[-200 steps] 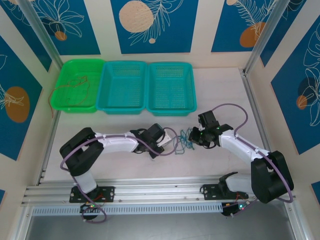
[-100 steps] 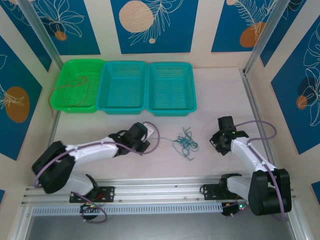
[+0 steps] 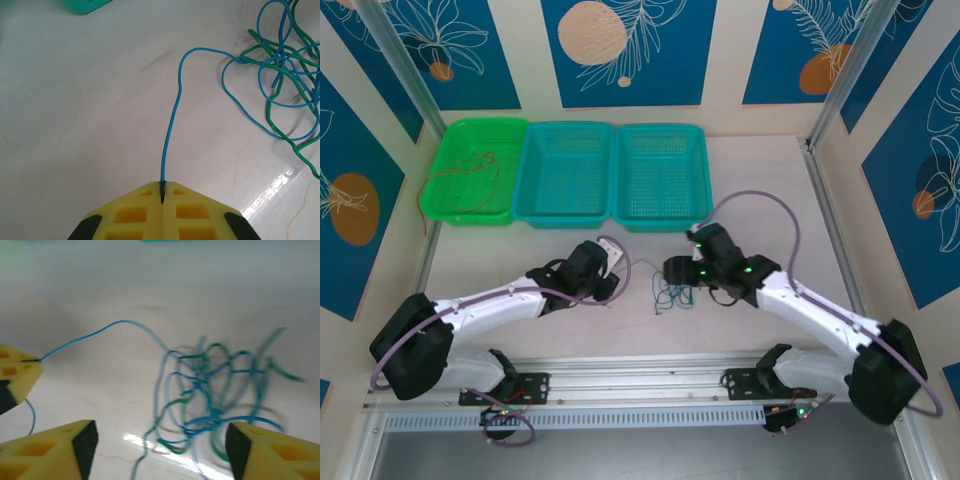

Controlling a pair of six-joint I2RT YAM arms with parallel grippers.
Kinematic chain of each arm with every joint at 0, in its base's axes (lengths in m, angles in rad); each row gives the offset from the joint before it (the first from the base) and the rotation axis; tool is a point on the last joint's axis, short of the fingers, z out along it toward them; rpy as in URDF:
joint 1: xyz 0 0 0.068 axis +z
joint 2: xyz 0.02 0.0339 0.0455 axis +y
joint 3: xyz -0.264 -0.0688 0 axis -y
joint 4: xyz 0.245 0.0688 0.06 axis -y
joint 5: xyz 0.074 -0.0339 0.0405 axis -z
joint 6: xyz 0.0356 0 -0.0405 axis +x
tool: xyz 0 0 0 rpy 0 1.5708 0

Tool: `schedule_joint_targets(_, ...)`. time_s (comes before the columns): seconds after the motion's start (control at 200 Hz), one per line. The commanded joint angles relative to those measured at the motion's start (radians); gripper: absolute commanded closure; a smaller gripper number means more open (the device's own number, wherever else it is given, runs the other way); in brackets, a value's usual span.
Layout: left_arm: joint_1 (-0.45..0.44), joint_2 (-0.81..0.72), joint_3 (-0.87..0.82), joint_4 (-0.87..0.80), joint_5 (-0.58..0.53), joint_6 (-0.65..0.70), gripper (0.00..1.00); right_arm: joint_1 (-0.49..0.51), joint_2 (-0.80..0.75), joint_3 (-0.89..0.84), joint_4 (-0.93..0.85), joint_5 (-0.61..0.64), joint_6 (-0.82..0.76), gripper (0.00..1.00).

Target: Untangle the cables

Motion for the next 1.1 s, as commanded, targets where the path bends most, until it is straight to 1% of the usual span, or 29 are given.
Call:
schedule_joint_targets(0.0, -0.004, -0.055, 0.03, 0.01, -0.005, -0.026, 1.0, 0.072, 0.166, 0.066, -0.045, 0.167, -0.073, 0.23)
schedule_joint_targets(0.105, -0.004, -0.119, 0.031, 0.002, -0.065, -0.035, 1.0, 0.095, 0.376, 0.164, -0.146, 0.275, 0.007, 0.23)
schedule_joint_targets(0.17, 0.002, -0.175, 0.033, -0.028, -0.156, -0.064, 1.0, 0.101, 0.486, 0.212, -0.22, 0.353, 0.097, 0.29)
schedule_joint_targets(0.23, 0.028, -0.234, 0.037, -0.081, -0.247, -0.117, 1.0, 0.075, 0.55, 0.226, -0.255, 0.334, 0.169, 0.35)
schedule_joint_targets(0.275, 0.073, -0.274, 0.045, -0.159, -0.302, -0.178, 1.0, 0.041, 0.558, 0.203, -0.243, 0.287, 0.211, 0.38)
schedule_joint_targets(0.355, 0.16, -0.337, 0.06, -0.318, -0.389, -0.294, 1.0, -0.018, 0.526, 0.132, -0.195, 0.224, 0.253, 0.39)
schedule_joint_targets(0.43, 0.212, -0.394, 0.042, -0.383, -0.415, -0.328, 1.0, -0.056, 0.49, 0.094, -0.188, 0.226, 0.266, 0.4)
schedule_joint_targets(0.49, 0.241, -0.421, 0.025, -0.411, -0.406, -0.349, 1.0, -0.079, 0.468, 0.076, -0.184, 0.223, 0.255, 0.39)
schedule_joint_targets(0.53, 0.254, -0.423, 0.016, -0.415, -0.382, -0.353, 1.0, -0.093, 0.457, 0.068, -0.17, 0.205, 0.229, 0.4)
schedule_joint_targets(0.565, 0.26, -0.415, 0.005, -0.397, -0.34, -0.341, 1.0, -0.1, 0.451, 0.064, -0.153, 0.182, 0.195, 0.45)
schedule_joint_targets(0.6, 0.259, -0.403, -0.01, -0.347, -0.264, -0.305, 1.0, -0.105, 0.45, 0.065, -0.136, 0.158, 0.165, 0.57)
schedule_joint_targets(0.65, 0.257, -0.381, -0.045, -0.246, -0.109, -0.261, 1.0, -0.104, 0.452, 0.078, -0.126, 0.134, 0.124, 0.78)
schedule_joint_targets(0.68, 0.255, -0.367, -0.07, -0.168, -0.006, -0.243, 1.0, -0.101, 0.45, 0.086, -0.12, 0.12, 0.103, 0.89)
schedule_joint_targets(0.735, 0.245, -0.342, -0.12, -0.043, 0.138, -0.23, 1.0, -0.092, 0.443, 0.094, -0.104, 0.096, 0.062, 0.99)
schedule_joint_targets(0.78, 0.235, -0.326, -0.144, 0.025, 0.208, -0.226, 1.0, -0.084, 0.429, 0.097, -0.089, 0.084, 0.026, 1.0)
schedule_joint_targets(0.8, 0.232, -0.321, -0.152, 0.049, 0.228, -0.219, 0.96, -0.081, 0.419, 0.096, -0.084, 0.079, 0.011, 1.0)
schedule_joint_targets(0.82, 0.228, -0.317, -0.159, 0.068, 0.247, -0.212, 0.9, -0.078, 0.408, 0.094, -0.076, 0.074, -0.006, 1.0)
schedule_joint_targets(0.885, 0.219, -0.315, -0.167, 0.122, 0.312, -0.184, 0.66, -0.072, 0.367, 0.084, -0.051, 0.037, -0.057, 1.0)
schedule_joint_targets(0.93, 0.208, -0.309, -0.166, 0.158, 0.369, -0.165, 0.56, -0.071, 0.335, 0.075, -0.035, 0.013, -0.083, 1.0)
schedule_joint_targets(0.99, 0.184, -0.296, -0.155, 0.196, 0.435, -0.14, 0.5, -0.07, 0.293, 0.069, -0.02, -0.014, -0.11, 1.0)
schedule_joint_targets(1.095, 0.118, -0.235, -0.109, 0.242, 0.517, -0.127, 0.47, -0.066, 0.243, 0.068, -0.008, -0.035, -0.124, 1.0)
